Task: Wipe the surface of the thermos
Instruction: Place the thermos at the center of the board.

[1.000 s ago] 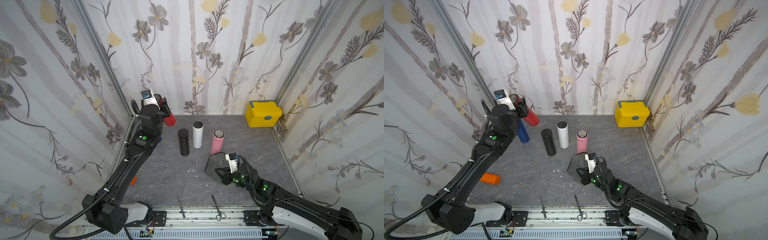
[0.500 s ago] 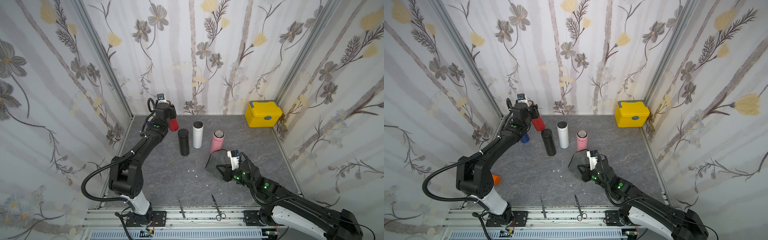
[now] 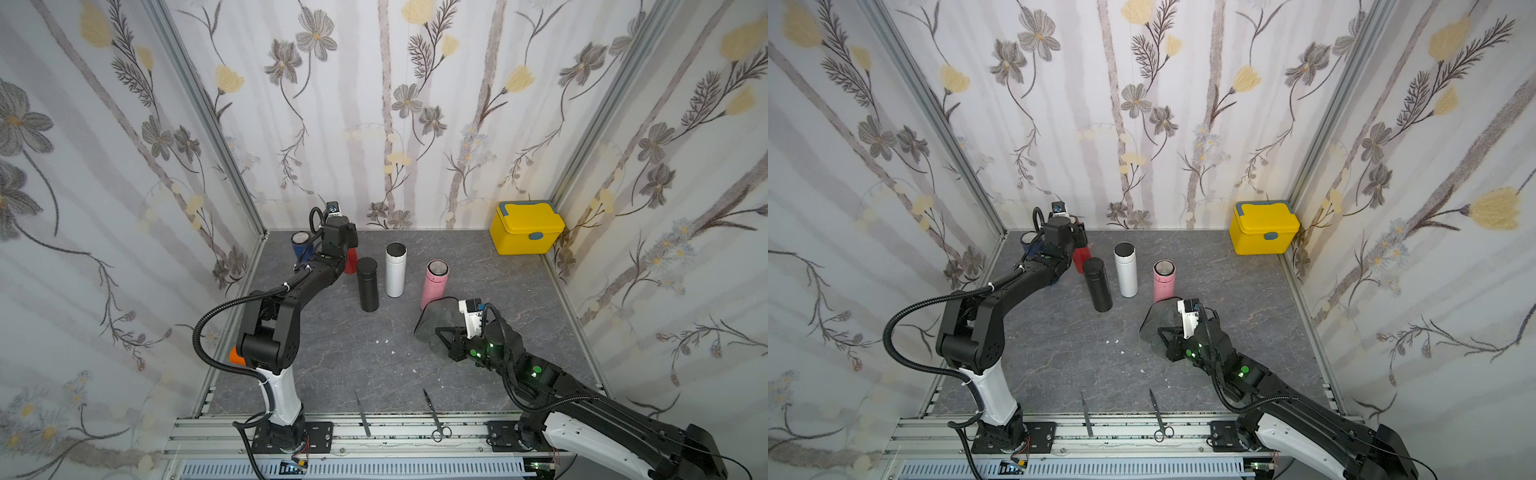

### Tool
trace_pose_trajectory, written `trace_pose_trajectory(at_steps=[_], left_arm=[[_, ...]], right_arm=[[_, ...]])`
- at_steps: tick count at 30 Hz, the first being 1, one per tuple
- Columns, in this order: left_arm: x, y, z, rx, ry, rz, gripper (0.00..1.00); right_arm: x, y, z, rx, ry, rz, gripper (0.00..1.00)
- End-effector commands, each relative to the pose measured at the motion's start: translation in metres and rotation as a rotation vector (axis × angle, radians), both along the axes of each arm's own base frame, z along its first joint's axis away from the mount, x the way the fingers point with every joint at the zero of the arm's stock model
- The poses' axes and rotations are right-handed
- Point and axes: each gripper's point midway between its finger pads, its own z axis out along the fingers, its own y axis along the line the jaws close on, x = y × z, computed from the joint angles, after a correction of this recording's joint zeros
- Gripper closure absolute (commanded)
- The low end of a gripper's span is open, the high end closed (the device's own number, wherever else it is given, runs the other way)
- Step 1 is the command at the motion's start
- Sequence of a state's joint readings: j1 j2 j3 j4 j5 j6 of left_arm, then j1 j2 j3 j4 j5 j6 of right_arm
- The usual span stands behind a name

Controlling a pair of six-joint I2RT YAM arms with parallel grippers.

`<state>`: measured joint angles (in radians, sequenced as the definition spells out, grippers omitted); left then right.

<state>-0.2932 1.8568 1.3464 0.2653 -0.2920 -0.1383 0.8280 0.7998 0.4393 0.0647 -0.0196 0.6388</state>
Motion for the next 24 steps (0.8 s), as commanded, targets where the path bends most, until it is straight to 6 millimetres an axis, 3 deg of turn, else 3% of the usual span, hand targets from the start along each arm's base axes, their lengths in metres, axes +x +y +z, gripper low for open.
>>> trace_pose_trajectory(at_steps=[1, 9, 13, 15, 20, 24], left_arm=[[0.002, 0.006, 0.014, -0.004, -0.078, 0.035, 1.00], [-0.014, 0.008, -0.011, 0.002, -0.041, 0.038, 0.97], [-0.023, 0.003, -0.016, 0.028, -0.039, 0.033, 0.42], [-0.027, 0.000, -0.013, 0.038, -0.048, 0.026, 0.27], [-0.037, -0.008, 0.011, 0.047, -0.084, 0.021, 0.03], [-0.046, -0.003, 0.047, 0.015, -0.113, 0.041, 0.00]], right_arm=[[0.001, -0.001, 0.004, 0.014, -0.010, -0.012, 1.00], [-0.001, -0.004, 0.006, 0.036, -0.010, -0.020, 1.00], [-0.002, -0.005, 0.009, 0.052, -0.012, -0.018, 1.00], [-0.002, -0.004, 0.011, 0.059, -0.017, -0.018, 1.00], [-0.003, -0.001, 0.015, 0.071, -0.024, -0.002, 1.00], [-0.003, -0.001, 0.019, 0.077, -0.032, 0.002, 1.00]])
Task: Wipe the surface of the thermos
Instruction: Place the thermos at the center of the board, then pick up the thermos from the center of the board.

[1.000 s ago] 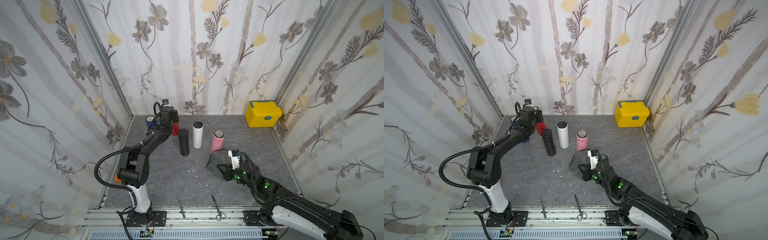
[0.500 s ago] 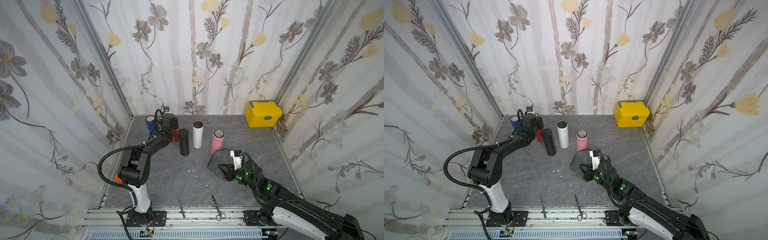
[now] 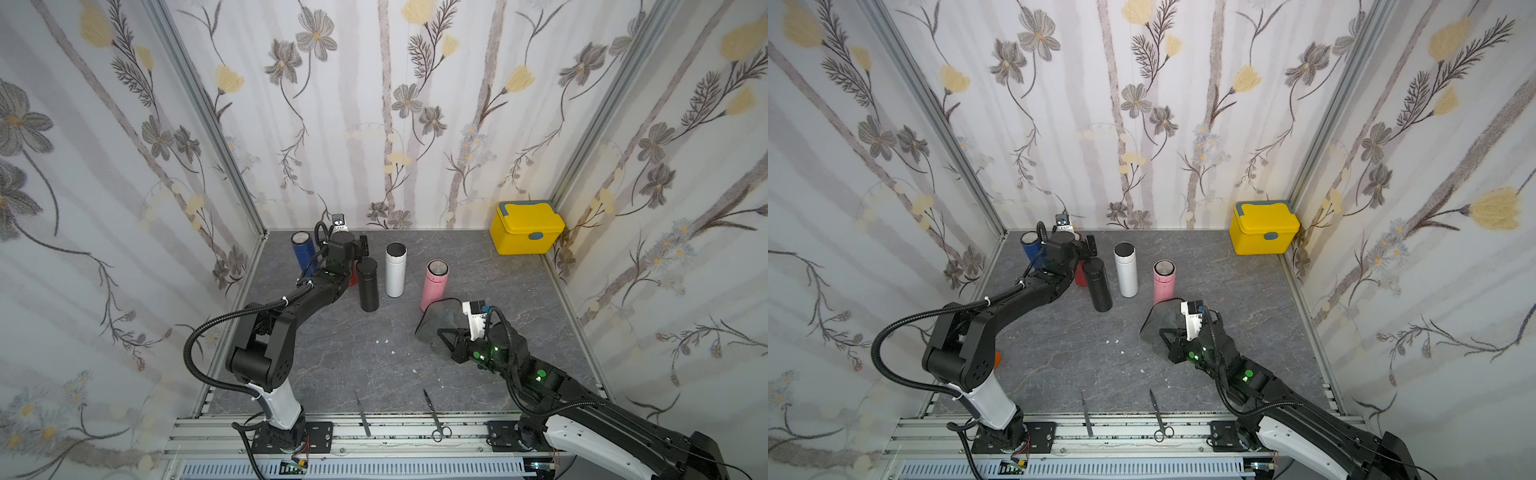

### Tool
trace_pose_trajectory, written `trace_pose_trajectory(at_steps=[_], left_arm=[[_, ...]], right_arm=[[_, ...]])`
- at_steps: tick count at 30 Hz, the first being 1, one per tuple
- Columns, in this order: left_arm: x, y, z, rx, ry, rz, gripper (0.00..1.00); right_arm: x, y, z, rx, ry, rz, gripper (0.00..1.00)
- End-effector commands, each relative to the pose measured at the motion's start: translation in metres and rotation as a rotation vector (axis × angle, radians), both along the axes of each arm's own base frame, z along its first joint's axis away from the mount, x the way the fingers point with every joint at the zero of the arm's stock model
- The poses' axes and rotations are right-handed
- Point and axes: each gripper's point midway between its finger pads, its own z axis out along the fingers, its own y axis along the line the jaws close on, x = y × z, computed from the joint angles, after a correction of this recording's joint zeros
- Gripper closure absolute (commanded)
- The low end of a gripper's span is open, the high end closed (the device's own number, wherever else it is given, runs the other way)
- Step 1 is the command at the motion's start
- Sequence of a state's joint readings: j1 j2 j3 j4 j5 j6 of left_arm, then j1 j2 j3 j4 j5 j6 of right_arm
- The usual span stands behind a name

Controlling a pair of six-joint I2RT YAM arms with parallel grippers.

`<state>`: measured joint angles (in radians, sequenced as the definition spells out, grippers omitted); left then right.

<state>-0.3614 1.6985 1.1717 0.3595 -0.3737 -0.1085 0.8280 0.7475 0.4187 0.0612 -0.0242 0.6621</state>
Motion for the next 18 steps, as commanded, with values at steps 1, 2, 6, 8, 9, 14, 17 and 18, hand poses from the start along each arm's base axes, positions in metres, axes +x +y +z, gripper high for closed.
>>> trace_pose_trajectory(at_steps=[1, 2, 6, 8, 9, 14, 17, 18], left_arm=[[-0.007, 0.008, 0.035, -0.022, -0.045, 0.040, 0.00], [-0.011, 0.010, 0.046, -0.032, -0.059, 0.045, 0.00], [-0.033, 0.005, 0.086, -0.084, -0.082, 0.023, 0.00], [-0.048, -0.006, 0.096, -0.141, -0.054, -0.033, 0.00], [-0.055, -0.013, 0.096, -0.177, -0.032, -0.068, 0.00], [-0.097, -0.038, 0.073, -0.266, 0.096, -0.203, 0.00], [-0.116, -0.046, 0.065, -0.276, 0.107, -0.248, 0.00], [-0.119, -0.046, 0.062, -0.274, 0.109, -0.250, 0.00]], right_arm=[[0.001, 0.004, 0.015, 0.044, -0.031, 0.008, 1.00], [0.001, 0.004, 0.016, 0.045, -0.034, 0.008, 1.00], [0.000, 0.002, 0.017, 0.049, -0.028, 0.003, 1.00], [-0.001, 0.000, 0.017, 0.051, -0.024, -0.004, 1.00], [-0.001, -0.001, 0.018, 0.055, -0.022, -0.009, 1.00], [-0.001, -0.006, 0.014, 0.049, -0.009, -0.028, 1.00], [-0.002, -0.006, 0.013, 0.045, -0.005, -0.028, 1.00], [-0.002, -0.006, 0.014, 0.046, -0.007, -0.028, 1.00]])
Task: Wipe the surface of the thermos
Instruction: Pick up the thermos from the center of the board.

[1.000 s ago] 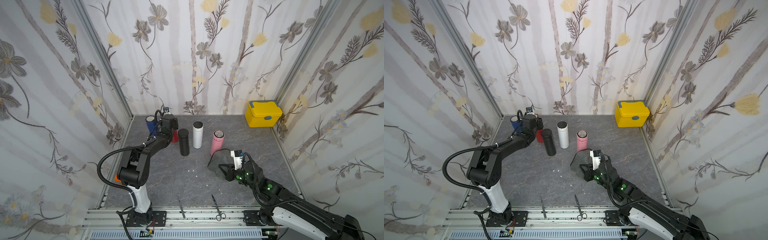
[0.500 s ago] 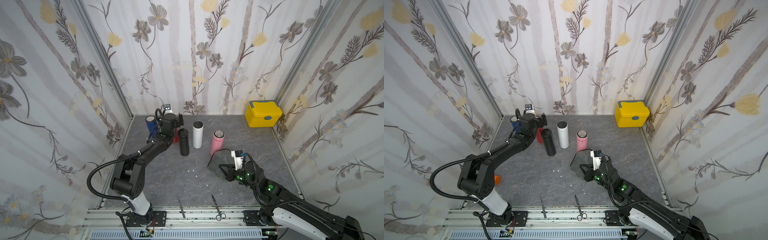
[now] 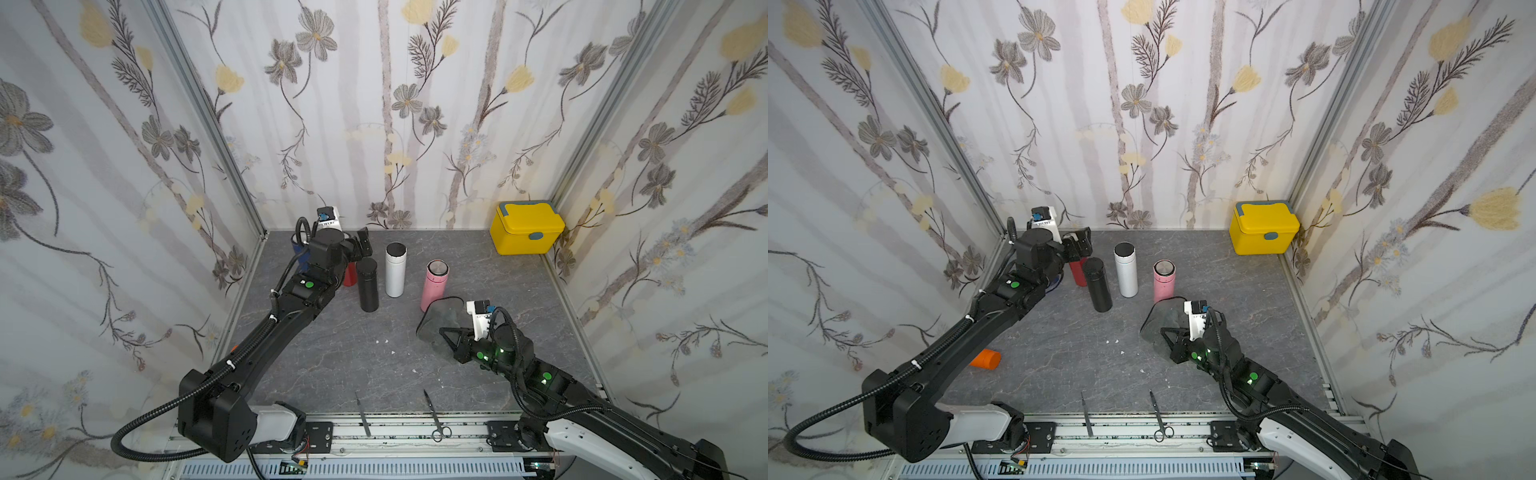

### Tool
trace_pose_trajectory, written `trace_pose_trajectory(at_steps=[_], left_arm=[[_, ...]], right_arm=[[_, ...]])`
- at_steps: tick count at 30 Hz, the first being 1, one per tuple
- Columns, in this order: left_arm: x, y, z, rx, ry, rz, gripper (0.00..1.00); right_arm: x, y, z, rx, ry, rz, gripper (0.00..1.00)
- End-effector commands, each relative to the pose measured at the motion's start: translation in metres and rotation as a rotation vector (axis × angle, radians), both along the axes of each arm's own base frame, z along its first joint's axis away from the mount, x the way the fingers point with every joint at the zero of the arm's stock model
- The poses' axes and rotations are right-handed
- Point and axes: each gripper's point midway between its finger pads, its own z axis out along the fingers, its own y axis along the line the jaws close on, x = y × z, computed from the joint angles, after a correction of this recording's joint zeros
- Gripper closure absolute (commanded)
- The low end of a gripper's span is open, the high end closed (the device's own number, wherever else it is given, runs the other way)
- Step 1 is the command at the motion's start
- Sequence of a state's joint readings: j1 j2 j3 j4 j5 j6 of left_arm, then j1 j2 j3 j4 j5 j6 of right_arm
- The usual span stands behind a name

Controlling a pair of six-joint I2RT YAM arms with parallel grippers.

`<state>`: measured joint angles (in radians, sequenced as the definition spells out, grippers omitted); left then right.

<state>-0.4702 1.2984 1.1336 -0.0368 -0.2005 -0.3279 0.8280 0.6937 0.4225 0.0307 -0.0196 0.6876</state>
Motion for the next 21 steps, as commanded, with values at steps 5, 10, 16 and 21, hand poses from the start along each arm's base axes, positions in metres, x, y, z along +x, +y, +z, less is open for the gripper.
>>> trace_pose_trajectory(at_steps=[5, 10, 16, 21], left_arm=[[-0.015, -0.013, -0.034, -0.011, 0.078, -0.040, 0.00], [-0.008, -0.022, -0.051, 0.016, 0.114, -0.043, 0.00], [0.003, -0.021, -0.074, 0.075, 0.161, 0.015, 0.00], [0.011, -0.033, -0.091, 0.096, 0.195, 0.001, 0.01]], right_arm=[[0.004, 0.000, -0.001, -0.003, -0.004, -0.014, 1.00], [0.004, 0.003, -0.002, 0.003, -0.001, -0.005, 1.00], [0.002, -0.001, -0.003, 0.009, -0.001, -0.017, 1.00], [0.002, -0.003, -0.004, 0.001, 0.003, -0.024, 1.00]])
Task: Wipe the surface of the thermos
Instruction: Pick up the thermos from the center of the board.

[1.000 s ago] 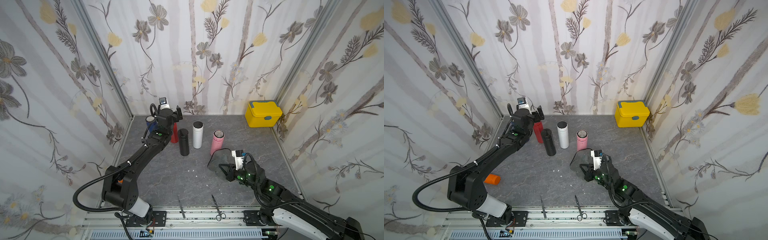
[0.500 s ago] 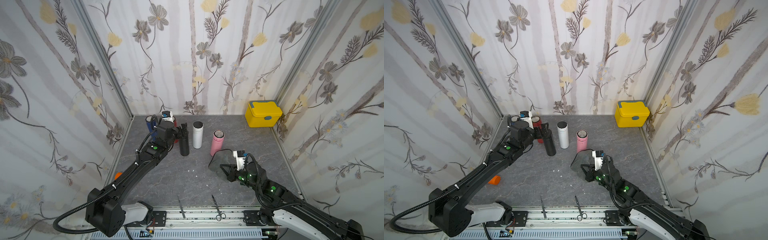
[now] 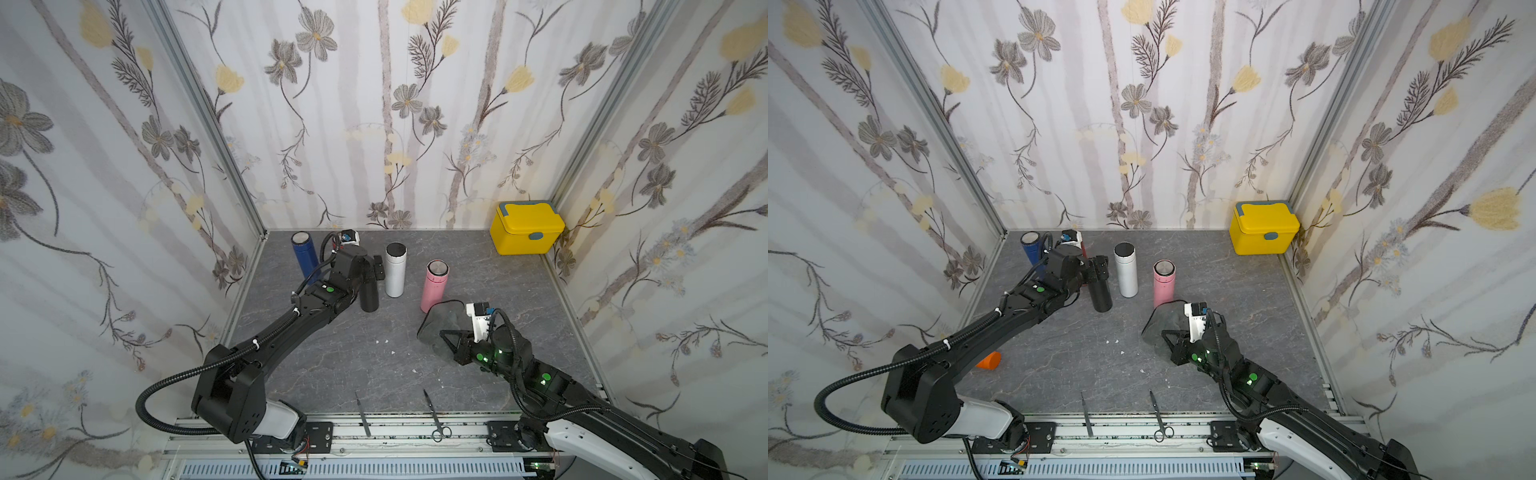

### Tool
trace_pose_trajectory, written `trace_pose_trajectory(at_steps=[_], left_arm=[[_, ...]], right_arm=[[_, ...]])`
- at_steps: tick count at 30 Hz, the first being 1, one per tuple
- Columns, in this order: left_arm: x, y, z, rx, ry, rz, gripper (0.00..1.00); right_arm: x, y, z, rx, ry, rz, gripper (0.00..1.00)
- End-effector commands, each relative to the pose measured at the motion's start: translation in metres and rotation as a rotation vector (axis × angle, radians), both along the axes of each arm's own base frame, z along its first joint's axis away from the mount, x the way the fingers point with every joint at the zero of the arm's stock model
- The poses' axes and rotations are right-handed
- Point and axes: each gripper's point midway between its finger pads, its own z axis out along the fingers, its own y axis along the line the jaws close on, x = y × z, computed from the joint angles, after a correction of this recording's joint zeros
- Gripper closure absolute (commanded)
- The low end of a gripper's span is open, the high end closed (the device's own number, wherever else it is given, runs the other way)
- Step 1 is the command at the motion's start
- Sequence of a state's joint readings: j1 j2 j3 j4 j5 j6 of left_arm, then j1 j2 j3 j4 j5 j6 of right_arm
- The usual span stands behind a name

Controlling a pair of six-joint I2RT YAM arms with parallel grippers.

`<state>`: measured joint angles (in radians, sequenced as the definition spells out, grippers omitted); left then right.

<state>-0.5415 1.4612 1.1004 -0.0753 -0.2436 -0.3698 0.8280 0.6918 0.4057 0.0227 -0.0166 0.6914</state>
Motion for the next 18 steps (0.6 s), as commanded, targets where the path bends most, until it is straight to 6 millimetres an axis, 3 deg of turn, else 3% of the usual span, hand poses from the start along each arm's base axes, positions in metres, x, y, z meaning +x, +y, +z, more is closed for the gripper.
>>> trace_pose_trajectory(at_steps=[1, 8, 16, 18], left_arm=[[0.006, -0.002, -0.005, 0.021, 0.000, 0.028, 0.02], [0.010, -0.005, -0.032, 0.084, 0.029, 0.055, 0.09], [0.009, -0.008, -0.046, 0.117, 0.047, 0.056, 0.15], [0.009, -0.008, -0.051, 0.125, 0.057, 0.056, 0.21]], right_arm=[[0.003, -0.002, 0.006, 0.017, -0.016, -0.020, 1.00], [0.004, -0.001, 0.003, 0.012, -0.014, -0.021, 1.00], [0.004, 0.001, 0.003, 0.015, -0.012, -0.016, 1.00], [0.004, 0.001, 0.002, 0.014, -0.011, -0.016, 1.00]])
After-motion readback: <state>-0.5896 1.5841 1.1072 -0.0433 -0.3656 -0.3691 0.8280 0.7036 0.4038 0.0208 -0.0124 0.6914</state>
